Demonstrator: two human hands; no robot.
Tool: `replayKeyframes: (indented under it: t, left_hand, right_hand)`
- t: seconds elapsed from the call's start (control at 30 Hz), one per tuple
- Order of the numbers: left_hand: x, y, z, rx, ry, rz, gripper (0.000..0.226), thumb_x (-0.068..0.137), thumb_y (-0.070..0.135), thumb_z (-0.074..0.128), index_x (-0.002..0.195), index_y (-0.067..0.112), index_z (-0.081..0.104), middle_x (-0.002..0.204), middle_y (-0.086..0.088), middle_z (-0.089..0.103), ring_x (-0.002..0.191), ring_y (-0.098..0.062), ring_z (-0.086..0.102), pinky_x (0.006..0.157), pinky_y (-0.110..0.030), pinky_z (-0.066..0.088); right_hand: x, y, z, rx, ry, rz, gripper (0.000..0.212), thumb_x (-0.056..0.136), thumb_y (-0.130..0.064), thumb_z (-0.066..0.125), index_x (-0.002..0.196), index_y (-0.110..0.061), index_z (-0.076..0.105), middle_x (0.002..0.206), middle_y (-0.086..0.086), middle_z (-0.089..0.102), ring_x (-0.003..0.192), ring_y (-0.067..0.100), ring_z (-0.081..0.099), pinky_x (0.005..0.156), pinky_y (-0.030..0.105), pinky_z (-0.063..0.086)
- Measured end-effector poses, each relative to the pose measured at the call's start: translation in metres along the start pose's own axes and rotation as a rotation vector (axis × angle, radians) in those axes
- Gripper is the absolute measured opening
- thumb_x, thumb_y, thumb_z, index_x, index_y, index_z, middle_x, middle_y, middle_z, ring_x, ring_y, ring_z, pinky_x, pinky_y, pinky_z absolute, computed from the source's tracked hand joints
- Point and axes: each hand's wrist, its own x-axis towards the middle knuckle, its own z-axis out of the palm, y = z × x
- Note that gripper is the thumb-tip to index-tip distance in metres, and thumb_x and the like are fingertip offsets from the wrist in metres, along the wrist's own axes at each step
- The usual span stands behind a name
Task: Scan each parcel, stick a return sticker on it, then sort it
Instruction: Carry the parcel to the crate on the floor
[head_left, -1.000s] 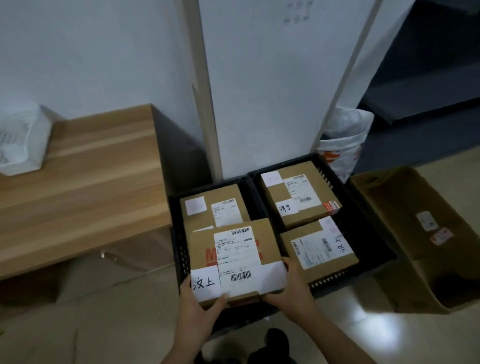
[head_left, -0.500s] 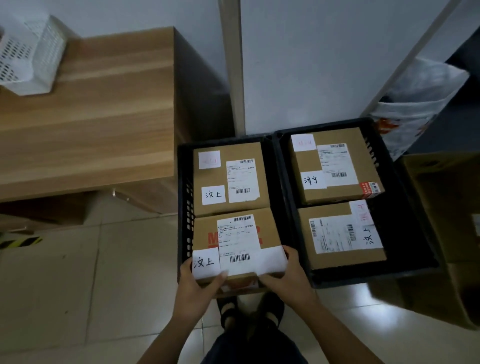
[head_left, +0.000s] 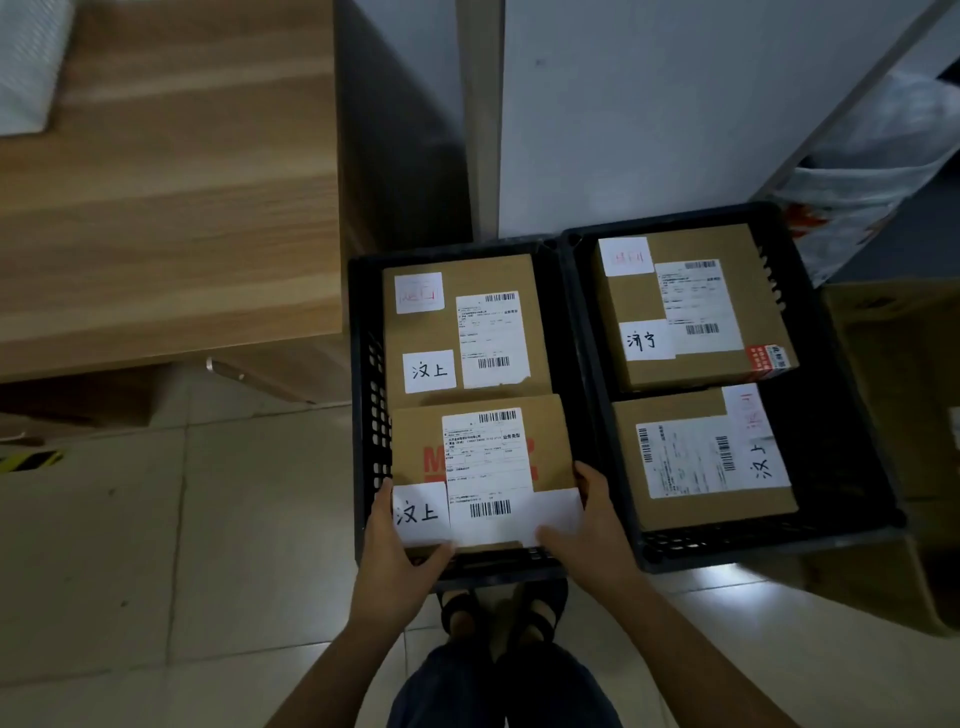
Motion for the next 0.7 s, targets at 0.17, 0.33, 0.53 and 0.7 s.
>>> replayKeyframes:
  t: [0.17, 0.33, 0.53, 0.7]
  left_hand:
    - [0.017, -0.011, 0.011, 0.115, -0.085, -0.038, 0.101, 0.076, 0.018, 0.080, 0.150, 0.036, 0.014, 0.137, 0.000, 0.038, 0.115, -0.009, 0.044, 0.094, -0.033, 0.048]
    - [0.044, -0.036, 0.030, 0.209, -0.142, -0.058, 0.097, 0.079, 0.017, 0.077, 0.151, 0.034, 0.014, 0.145, -0.007, 0.026, 0.124, -0.021, 0.043, 0.100, -0.037, 0.046]
    - [0.080, -0.072, 0.056, 0.301, -0.212, -0.133, 0.095, 0.082, 0.020, 0.074, 0.151, 0.034, 0.011, 0.148, -0.013, 0.022, 0.129, -0.030, 0.042, 0.099, -0.038, 0.044]
    - [0.103, -0.094, 0.066, 0.377, -0.299, -0.177, 0.091, 0.083, 0.028, 0.073, 0.153, 0.032, 0.016, 0.151, -0.016, 0.015, 0.133, -0.034, 0.037, 0.107, -0.042, 0.040]
  right_hand:
    - [0.022, 0.018, 0.017, -0.081, -0.024, 0.062, 0.108, 0.074, -0.008, 0.076, 0.153, -0.027, 0.006, 0.147, 0.006, 0.038, 0.129, 0.023, 0.044, 0.106, 0.042, 0.043]
    - [0.053, 0.038, 0.031, -0.194, -0.036, 0.089, 0.107, 0.076, -0.003, 0.075, 0.153, -0.023, 0.004, 0.142, 0.008, 0.043, 0.124, 0.024, 0.047, 0.094, 0.026, 0.041]
    - [0.095, 0.062, 0.053, -0.335, -0.024, 0.144, 0.103, 0.072, 0.000, 0.071, 0.150, -0.031, 0.011, 0.127, 0.010, 0.053, 0.104, 0.024, 0.058, 0.085, 0.035, 0.053]
    - [0.116, 0.077, 0.067, -0.463, -0.048, 0.124, 0.100, 0.075, 0.000, 0.071, 0.149, -0.032, 0.012, 0.127, 0.009, 0.052, 0.101, 0.024, 0.058, 0.075, 0.031, 0.051]
